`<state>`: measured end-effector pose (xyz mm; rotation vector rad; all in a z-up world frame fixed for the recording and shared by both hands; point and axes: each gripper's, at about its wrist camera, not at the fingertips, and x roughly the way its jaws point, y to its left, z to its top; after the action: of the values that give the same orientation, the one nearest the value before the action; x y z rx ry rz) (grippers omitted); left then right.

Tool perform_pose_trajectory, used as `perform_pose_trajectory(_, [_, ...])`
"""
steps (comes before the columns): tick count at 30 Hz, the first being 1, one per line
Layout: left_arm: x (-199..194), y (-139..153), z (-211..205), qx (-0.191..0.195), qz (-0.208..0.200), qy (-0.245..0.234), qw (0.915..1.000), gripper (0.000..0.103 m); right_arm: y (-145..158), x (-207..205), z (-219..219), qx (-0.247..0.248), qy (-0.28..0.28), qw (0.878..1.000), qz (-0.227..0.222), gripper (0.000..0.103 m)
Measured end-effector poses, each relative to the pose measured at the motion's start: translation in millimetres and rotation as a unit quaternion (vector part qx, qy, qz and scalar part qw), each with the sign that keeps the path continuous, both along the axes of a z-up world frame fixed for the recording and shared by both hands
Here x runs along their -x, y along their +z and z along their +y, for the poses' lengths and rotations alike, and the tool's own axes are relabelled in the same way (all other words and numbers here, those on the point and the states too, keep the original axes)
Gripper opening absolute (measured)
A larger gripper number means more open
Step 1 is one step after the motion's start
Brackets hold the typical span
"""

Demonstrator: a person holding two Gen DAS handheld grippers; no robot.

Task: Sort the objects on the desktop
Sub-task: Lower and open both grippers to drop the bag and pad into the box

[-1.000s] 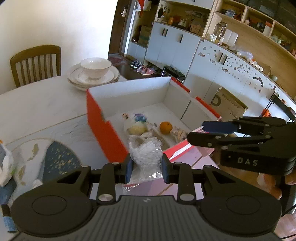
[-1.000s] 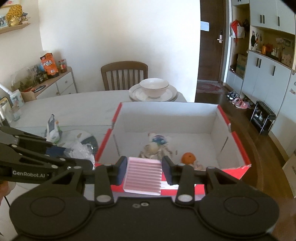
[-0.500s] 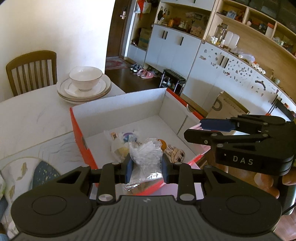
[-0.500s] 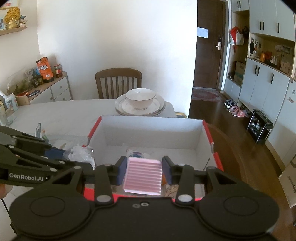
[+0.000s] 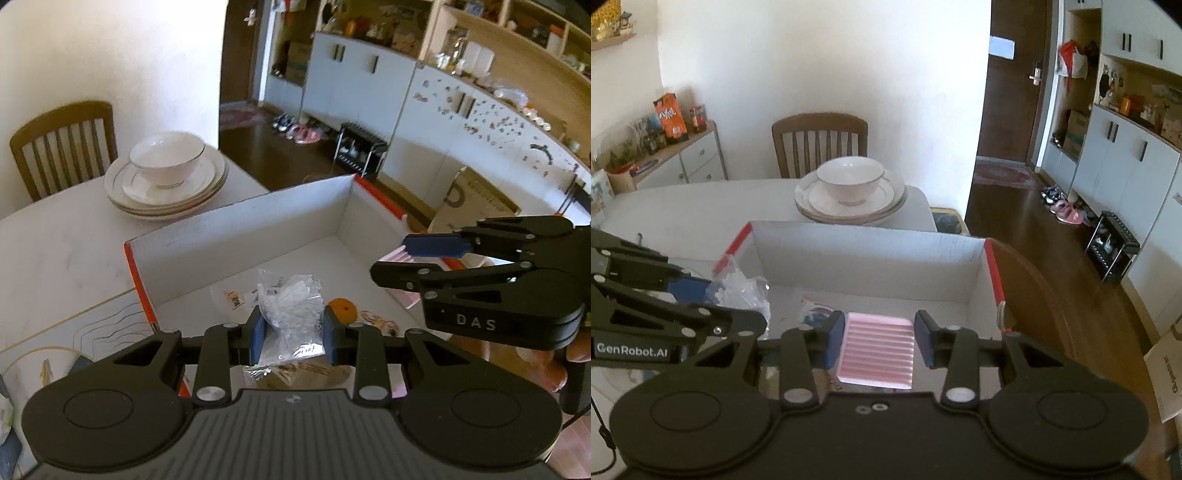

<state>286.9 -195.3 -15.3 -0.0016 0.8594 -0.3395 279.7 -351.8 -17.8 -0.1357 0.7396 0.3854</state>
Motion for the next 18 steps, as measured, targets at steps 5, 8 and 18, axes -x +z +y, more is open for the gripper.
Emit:
perform_pose_trajectory(5, [-19.9,-15.3,3.3,-0.014,0.024,0.017,0.9995,0.030,-8.2,-19.3,-0.3,0.008,-0.005,1.000,0.004,0.040])
perform_pose_trajectory(8, [-29.0,-22.8,2.2,-0.023,0.036,0.016,0.9990,0.030,-14.5,-31.7,-1.6,0.007,-0.007,1.000,0.011,0.040])
perform_pose_trajectory(18, [-48.7,-45.8,-11.4,-0.060,0.072,-0.012,0.9955,0.030,-42.5,-71.0,6.4,0.017,-0.010,0.997,0.068,0.039])
